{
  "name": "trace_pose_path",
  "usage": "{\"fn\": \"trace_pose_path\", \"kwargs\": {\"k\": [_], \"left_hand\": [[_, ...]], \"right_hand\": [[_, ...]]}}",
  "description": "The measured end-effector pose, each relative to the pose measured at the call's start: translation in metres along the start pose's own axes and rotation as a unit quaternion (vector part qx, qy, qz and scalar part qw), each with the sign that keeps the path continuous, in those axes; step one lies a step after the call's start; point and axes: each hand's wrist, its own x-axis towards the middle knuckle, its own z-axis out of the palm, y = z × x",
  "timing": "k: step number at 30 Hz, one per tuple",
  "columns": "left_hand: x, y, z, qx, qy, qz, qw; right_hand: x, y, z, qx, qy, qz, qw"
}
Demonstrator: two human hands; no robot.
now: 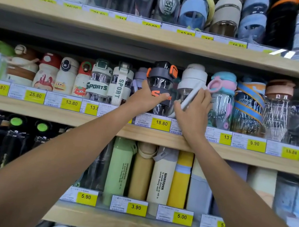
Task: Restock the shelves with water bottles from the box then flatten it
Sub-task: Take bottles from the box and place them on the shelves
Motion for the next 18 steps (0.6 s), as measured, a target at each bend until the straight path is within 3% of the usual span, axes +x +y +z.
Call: {"fn": "trace_pose_path", "kwargs": {"k": [3, 10, 13, 18], "left_hand": [[-0.010, 0.000, -0.004, 0.061, 0.006, 0.005, 0.998], [-0.043, -0.004, 0.009, 0.193, 0.124, 0.073, 0.971], [-0.063, 0.001, 0.019, 0.158, 0.158, 0.094, 0.970], [-0.105, 0.020, 0.050, -0.019, 0.183, 0.057, 0.981]], "right_hand": [[-0.008, 0.000, -0.004, 0.005, -0.010, -0.009, 1.000], [-0.033, 0.003, -0.023, 0.048, -0.073, -0.016, 0.996], [-0.045, 0.006, -0.034, 0.056, -0.094, -0.014, 0.994], [-0.073, 0.018, -0.069, 0.043, -0.124, -0.024, 0.991]]}}
